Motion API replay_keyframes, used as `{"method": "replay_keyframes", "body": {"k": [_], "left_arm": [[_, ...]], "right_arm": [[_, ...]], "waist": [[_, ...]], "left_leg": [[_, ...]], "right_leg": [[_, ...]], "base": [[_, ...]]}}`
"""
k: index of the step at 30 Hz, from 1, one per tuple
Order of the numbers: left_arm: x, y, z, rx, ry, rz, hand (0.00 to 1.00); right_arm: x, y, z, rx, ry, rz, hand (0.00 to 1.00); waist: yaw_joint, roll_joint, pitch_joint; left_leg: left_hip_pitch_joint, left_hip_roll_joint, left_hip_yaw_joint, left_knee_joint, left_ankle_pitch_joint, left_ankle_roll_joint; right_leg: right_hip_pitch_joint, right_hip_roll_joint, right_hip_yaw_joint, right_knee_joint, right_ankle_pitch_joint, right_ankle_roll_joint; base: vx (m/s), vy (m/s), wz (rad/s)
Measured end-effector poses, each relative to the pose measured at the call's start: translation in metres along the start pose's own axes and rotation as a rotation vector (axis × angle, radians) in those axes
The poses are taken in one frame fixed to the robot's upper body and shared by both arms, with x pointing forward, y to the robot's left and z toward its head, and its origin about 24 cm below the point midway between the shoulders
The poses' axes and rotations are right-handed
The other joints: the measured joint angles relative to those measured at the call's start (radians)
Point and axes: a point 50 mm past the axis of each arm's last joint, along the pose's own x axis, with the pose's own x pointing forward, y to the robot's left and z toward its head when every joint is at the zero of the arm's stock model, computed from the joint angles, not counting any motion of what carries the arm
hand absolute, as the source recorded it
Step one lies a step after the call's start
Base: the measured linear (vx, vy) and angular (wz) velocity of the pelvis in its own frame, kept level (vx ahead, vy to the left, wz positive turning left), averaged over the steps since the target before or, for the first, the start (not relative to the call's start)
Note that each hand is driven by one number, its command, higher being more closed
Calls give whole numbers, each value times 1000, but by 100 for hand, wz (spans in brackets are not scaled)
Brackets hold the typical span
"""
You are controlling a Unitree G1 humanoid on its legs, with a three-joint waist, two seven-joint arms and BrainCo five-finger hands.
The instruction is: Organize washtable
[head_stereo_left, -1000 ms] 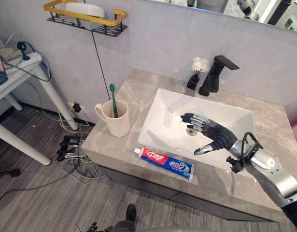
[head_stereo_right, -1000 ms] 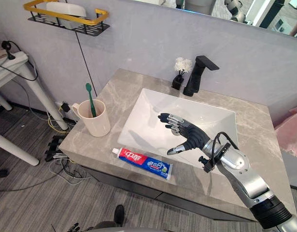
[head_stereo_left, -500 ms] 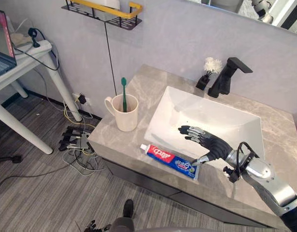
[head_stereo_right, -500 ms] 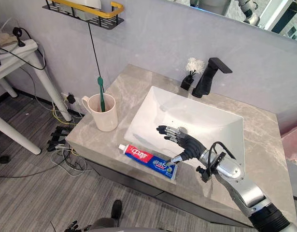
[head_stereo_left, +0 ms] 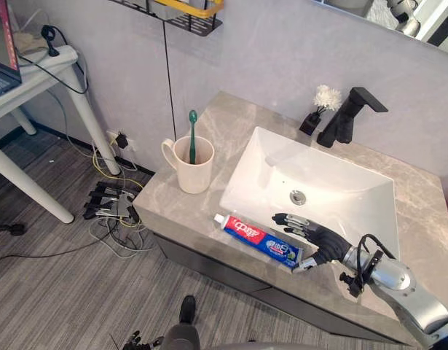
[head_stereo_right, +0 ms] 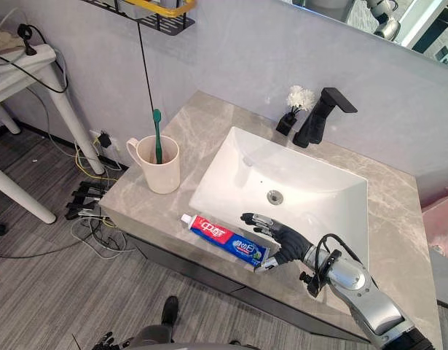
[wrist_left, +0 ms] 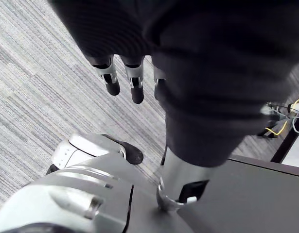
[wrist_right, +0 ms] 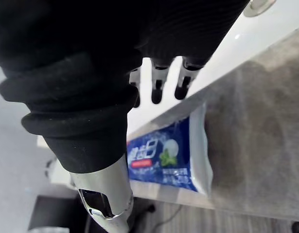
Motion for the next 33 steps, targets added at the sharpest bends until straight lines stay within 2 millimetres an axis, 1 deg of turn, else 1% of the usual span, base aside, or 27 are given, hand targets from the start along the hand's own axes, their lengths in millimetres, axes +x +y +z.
{"method": "replay_keyframes", "body": {"k": [7, 16, 19, 22, 26, 30, 31, 33], "left_arm": [[2, -1, 7, -9, -17, 0, 0], [5, -2, 15, -11, -38, -3, 0], [5, -2, 17, -9, -45, 0, 0], [5, -2, 20, -9, -60, 3, 0], [6, 1, 23, -4, -68, 17, 0], [6, 2, 26, -4, -78, 19, 0], [6, 1, 28, -4, -87, 17, 0], [6, 2, 31, -1, -98, 19, 0]], "right_arm": [[-2, 2, 0, -31, -3, -3, 0], [-1, 4, 6, -76, -23, -24, 0], [0, 8, 5, -74, -35, -35, 0], [-1, 7, 6, -96, -40, -46, 0], [0, 9, 9, -137, -48, -55, 0], [1, 11, 14, -187, -61, -58, 0], [1, 11, 14, -204, -62, -61, 100], [0, 11, 15, -241, -66, -72, 100]], "waist": [[1, -14, 13], [3, -26, 37], [18, -36, 49], [21, -44, 55], [24, -60, 81], [24, -66, 88], [24, -67, 97], [25, -71, 106]], "left_leg": [[-10, 1, -2, 0, 0, 0], [-30, -1, -6, 0, 1, -2], [-33, -1, -11, 0, 1, -2], [-58, -1, -28, 0, 4, -6], [-70, -1, -47, 4, 8, -9], [-92, -2, -60, 6, 16, -9], [-92, -2, -66, 6, 16, -10], [-97, -3, -76, 5, 18, -13]], "right_leg": [[-6, 2, -1, 0, 0, 0], [-24, 5, -5, 1, 0, 0], [-24, 5, -10, 1, -1, 1], [-40, 9, -27, 2, -2, 2], [-42, 14, -34, 2, -4, 1], [-59, 18, -43, 5, -8, 1], [-57, 19, -48, 6, -11, 3], [-59, 20, -57, 15, -19, -1]], "base": [[0, 0, 0], [0, 0, 0], [13, -7, 4], [10, -11, 15], [13, -9, 13], [8, -7, 9], [-2, -8, 13], [-7, -11, 16]]}}
